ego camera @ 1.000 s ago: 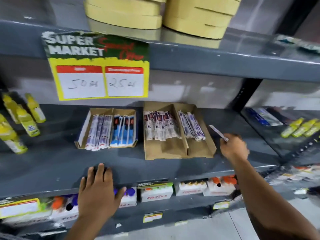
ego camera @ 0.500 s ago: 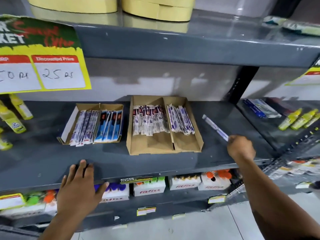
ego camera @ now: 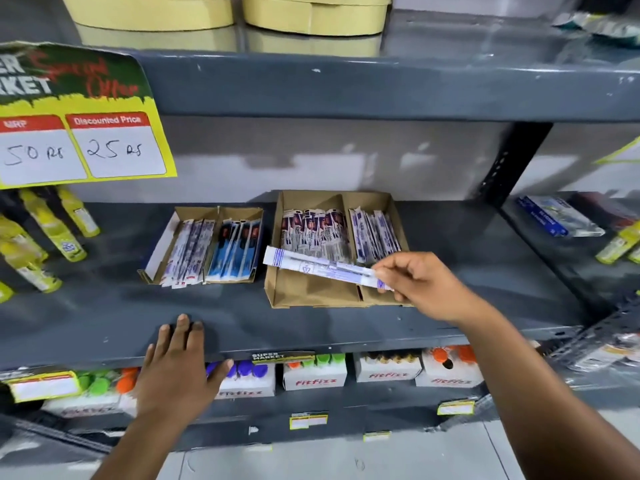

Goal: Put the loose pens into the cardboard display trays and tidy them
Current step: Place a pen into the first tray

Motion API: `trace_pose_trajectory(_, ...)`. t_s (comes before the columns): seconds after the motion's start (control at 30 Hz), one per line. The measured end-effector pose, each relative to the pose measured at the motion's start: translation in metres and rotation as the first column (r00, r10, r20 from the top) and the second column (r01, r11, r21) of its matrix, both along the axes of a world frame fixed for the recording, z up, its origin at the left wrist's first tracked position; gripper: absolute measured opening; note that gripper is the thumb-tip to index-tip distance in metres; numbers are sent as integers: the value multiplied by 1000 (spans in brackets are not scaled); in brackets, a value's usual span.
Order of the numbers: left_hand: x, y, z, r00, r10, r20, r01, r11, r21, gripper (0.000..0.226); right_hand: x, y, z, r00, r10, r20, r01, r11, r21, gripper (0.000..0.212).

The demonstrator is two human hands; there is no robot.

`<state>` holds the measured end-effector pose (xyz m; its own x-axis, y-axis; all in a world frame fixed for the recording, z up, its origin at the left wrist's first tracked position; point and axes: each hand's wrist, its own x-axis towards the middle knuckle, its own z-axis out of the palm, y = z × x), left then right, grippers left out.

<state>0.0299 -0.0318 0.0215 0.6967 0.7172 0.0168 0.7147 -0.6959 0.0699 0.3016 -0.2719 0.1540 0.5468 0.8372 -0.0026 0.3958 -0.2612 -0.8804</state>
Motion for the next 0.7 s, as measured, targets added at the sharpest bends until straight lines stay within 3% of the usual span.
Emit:
trace_pose_trajectory(0.2,-1,-1,0,1000,3,11,-3,1000,-3,85,-3,3,4,999,-25,31,26,1000,-8,10)
trace_pose_trajectory(0.33,0,-2,-1,1000,10,-3,-10,1000,-2,86,-9,8,1,992,-95,-81,102,991,88,10)
trace_pose_trajectory(0.43,-1,-3,-1,1000,11,-1,-11,1000,9,87,-11,9,-3,994,-93,-65,102,983,154,15)
trace_pose_trajectory(0.47,-1,-3,-1,1000,12,-7,-12,1000,8,87,-11,9,-3,996,-87,-10,88,980,180,16)
trace_pose_trajectory(0.53,-1,-3,-2,1000,16,-10,-16,1000,8,86,-9,9,-6,965,-91,245,22,963,270,19)
trace_pose_trajectory(0.6,-2,-3,-2,1000,18,-12,-17,1000,17,85,-6,9,-12,843,-140,520,-78,923,376,18)
trace_pose_trajectory(0.7,-2,-2,-4,1000,15,3,-15,1000,12,83,-8,10,-24,722,-252,644,-180,831,527,10)
